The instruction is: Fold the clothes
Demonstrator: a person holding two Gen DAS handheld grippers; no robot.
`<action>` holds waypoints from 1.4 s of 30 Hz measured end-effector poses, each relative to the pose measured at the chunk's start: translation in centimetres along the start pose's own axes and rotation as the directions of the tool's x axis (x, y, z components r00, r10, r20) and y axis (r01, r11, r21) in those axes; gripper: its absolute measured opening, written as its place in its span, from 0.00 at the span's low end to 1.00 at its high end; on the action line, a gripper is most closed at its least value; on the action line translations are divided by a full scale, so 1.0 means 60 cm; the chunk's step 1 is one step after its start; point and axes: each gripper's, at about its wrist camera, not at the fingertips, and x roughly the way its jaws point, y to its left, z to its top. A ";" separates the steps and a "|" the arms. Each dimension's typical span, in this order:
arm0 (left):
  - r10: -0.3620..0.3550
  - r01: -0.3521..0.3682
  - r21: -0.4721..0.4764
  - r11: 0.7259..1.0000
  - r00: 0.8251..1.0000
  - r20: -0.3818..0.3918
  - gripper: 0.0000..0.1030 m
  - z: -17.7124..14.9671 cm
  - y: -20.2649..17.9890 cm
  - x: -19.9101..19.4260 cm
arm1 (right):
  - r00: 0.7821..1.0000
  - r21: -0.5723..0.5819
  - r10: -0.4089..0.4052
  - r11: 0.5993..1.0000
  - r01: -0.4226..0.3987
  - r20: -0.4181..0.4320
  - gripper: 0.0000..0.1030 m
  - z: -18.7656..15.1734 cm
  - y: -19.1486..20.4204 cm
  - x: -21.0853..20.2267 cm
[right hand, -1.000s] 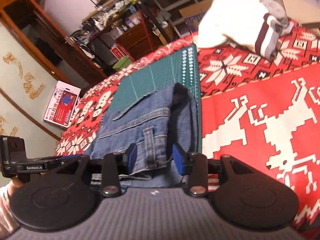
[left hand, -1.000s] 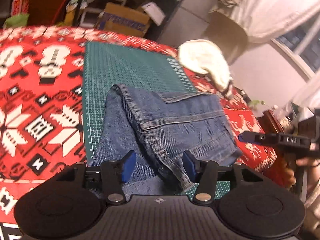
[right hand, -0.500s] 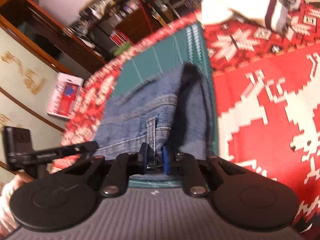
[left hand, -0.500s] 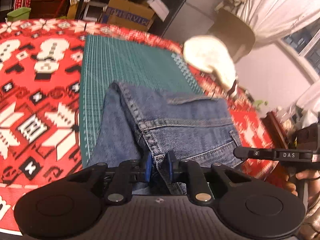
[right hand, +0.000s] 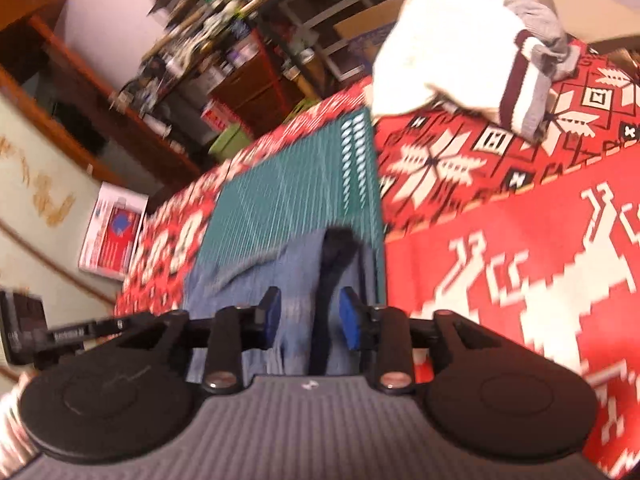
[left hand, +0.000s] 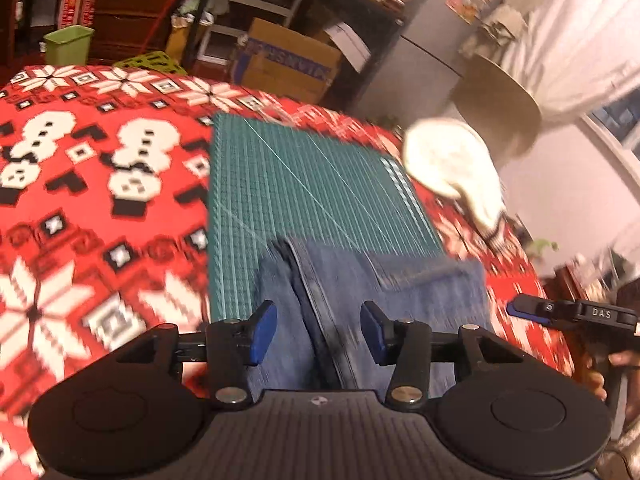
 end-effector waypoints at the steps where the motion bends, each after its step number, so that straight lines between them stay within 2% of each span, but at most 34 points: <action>1: 0.012 -0.012 -0.012 1.000 1.000 0.006 0.44 0.007 0.004 0.007 | 1.000 0.034 0.002 0.999 -0.002 0.004 0.36 0.011 -0.008 0.006; 3: 0.030 -0.030 -0.024 0.999 1.000 0.002 0.41 0.018 0.011 0.022 | 1.000 0.098 0.006 0.995 -0.007 0.006 0.35 0.028 -0.023 0.020; 8: 0.033 -0.033 -0.049 0.998 0.999 -0.015 0.41 0.032 0.013 0.053 | 1.000 0.203 0.025 0.979 -0.020 -0.018 0.32 0.051 -0.045 0.070; 11: 0.070 -0.071 -0.057 0.996 0.997 -0.032 0.41 0.039 0.012 0.073 | 0.998 0.224 0.026 0.975 -0.015 -0.048 0.23 0.050 -0.051 0.103; 12: 0.078 -0.080 -0.059 0.995 0.996 -0.039 0.41 0.039 0.013 0.079 | 0.998 0.217 0.016 0.976 -0.004 -0.054 0.15 0.049 -0.053 0.112; 14: 0.098 -0.099 -0.041 0.994 0.994 -0.040 0.40 0.035 0.010 0.088 | 0.998 0.132 -0.040 0.990 0.047 -0.057 0.10 0.044 -0.049 0.125; 15: 0.107 -0.109 -0.033 0.994 0.993 -0.041 0.40 0.033 0.009 0.093 | 0.996 0.054 -0.067 0.996 0.070 -0.051 0.04 0.040 -0.042 0.129; 17: 0.119 -0.120 -0.006 0.993 0.992 -0.034 0.40 0.030 0.005 0.095 | 0.994 -0.066 -0.102 0.993 0.099 -0.037 0.04 0.034 -0.025 0.131; 18: 0.122 -0.122 0.007 0.993 0.992 -0.030 0.40 0.030 0.004 0.095 | 0.992 -0.115 -0.126 0.986 0.121 -0.030 0.08 0.033 -0.016 0.132; 21: 0.124 -0.123 0.013 0.992 0.992 -0.029 0.41 0.031 0.005 0.094 | 0.979 -0.240 -0.203 0.951 0.196 -0.003 0.09 0.032 0.005 0.136; 25: 0.113 -0.113 0.017 0.994 0.994 -0.004 0.28 0.033 -0.002 0.074 | 0.981 -0.235 -0.191 0.952 0.196 0.042 0.08 0.034 0.014 0.102; 28: 0.105 -0.107 0.063 0.992 0.993 0.046 0.25 0.033 -0.024 0.046 | 0.990 -0.272 -0.125 0.952 0.139 0.070 0.09 0.021 0.035 0.065; 31: 0.089 -0.099 0.151 0.984 0.993 0.072 0.22 0.021 -0.069 0.040 | 0.990 -0.363 -0.108 0.922 0.133 0.089 0.09 -0.003 0.069 0.054; 36: 0.092 -0.114 0.321 0.940 0.992 0.081 0.22 -0.021 -0.148 0.068 | 0.979 -0.462 -0.174 0.863 0.203 0.105 0.09 -0.052 0.078 0.087; 39: 0.118 -0.139 0.362 0.922 0.990 0.077 0.23 -0.055 -0.155 0.097 | 0.970 -0.518 -0.212 0.820 0.243 0.119 0.08 -0.081 0.084 0.106; 42: 0.116 -0.146 0.381 0.913 0.988 0.101 0.25 -0.074 -0.144 0.103 | 0.958 -0.601 -0.244 0.747 0.284 0.150 0.08 -0.104 0.095 0.107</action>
